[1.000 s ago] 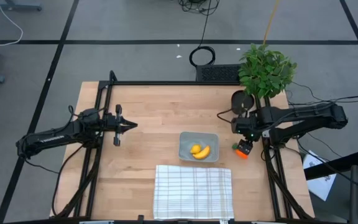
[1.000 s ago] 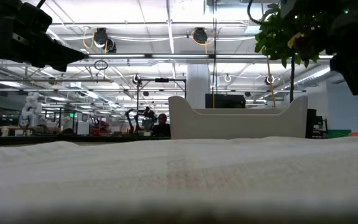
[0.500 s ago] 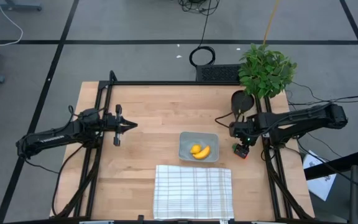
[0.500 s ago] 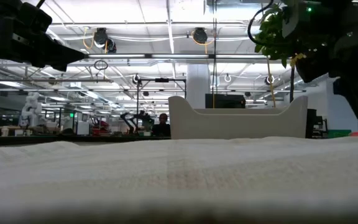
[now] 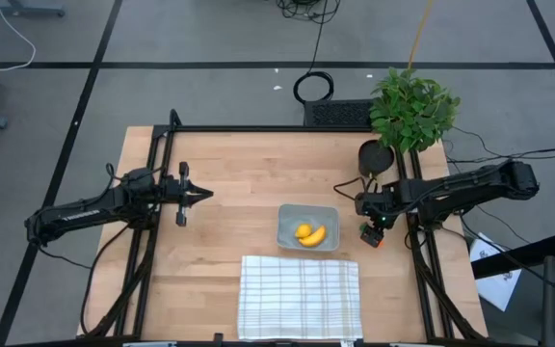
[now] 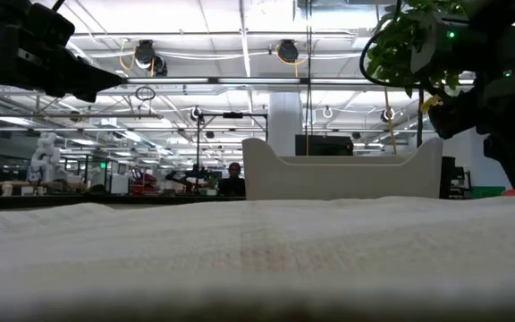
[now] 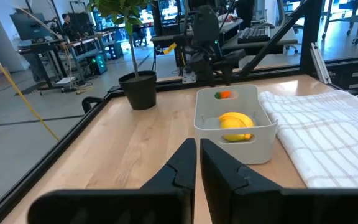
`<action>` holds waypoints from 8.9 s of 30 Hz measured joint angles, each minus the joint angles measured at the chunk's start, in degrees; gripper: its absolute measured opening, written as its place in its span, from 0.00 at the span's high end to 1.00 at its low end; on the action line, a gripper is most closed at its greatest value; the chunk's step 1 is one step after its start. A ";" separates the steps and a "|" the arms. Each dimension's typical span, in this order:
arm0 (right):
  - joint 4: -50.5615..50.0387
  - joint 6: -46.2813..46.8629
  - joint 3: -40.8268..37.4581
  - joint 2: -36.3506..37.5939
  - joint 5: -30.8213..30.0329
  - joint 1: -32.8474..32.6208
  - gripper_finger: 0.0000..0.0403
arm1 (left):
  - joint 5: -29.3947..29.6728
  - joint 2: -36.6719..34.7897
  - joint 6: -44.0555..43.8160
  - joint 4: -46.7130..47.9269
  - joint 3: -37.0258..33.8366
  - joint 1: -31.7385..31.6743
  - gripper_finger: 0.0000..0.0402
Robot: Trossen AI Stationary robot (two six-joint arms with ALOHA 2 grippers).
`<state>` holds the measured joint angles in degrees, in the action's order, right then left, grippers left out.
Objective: Pick and placing Produce into tupperware
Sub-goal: Put the orange carrot into the gray bin
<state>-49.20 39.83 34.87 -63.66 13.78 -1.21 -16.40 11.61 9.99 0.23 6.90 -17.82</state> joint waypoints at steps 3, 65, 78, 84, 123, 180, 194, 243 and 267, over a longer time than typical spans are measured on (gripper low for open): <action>3.96 0.00 -2.07 0.00 0.02 0.00 0.43 | -0.01 0.01 -0.01 0.00 -0.01 0.00 0.94; -8.20 -12.43 9.06 -0.02 0.20 1.29 0.63 | 0.02 -0.01 -0.19 0.00 0.02 0.00 0.94; -19.80 -16.08 21.26 -0.02 -0.66 3.92 0.63 | 0.02 -0.01 -0.19 0.00 0.02 0.00 0.94; -25.01 -17.22 27.06 -0.02 -0.73 6.05 0.63 | 0.02 -0.01 -0.19 0.00 0.02 0.02 0.94; -24.84 -38.94 44.78 -22.57 -2.01 10.32 0.63 | -0.01 0.01 -1.13 1.36 0.02 0.02 0.94; -14.18 -38.18 51.33 -37.09 -5.22 4.05 0.63 | -0.01 0.01 -1.24 1.75 0.02 0.02 0.94; -8.81 -31.72 46.35 -37.09 -6.07 1.01 0.63 | -0.01 0.01 -1.28 1.75 0.02 0.02 0.94; 8.78 -31.98 32.20 -37.09 -12.48 -0.44 0.64 | -0.03 -0.01 -1.21 2.21 0.02 0.01 0.94; 10.20 -30.30 32.31 -40.19 -12.04 -0.37 0.63 | -0.02 0.01 -1.24 2.62 0.02 0.00 0.94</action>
<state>-39.01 9.53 67.18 -103.85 1.74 -1.58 -16.41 11.62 8.75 2.85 6.92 -17.82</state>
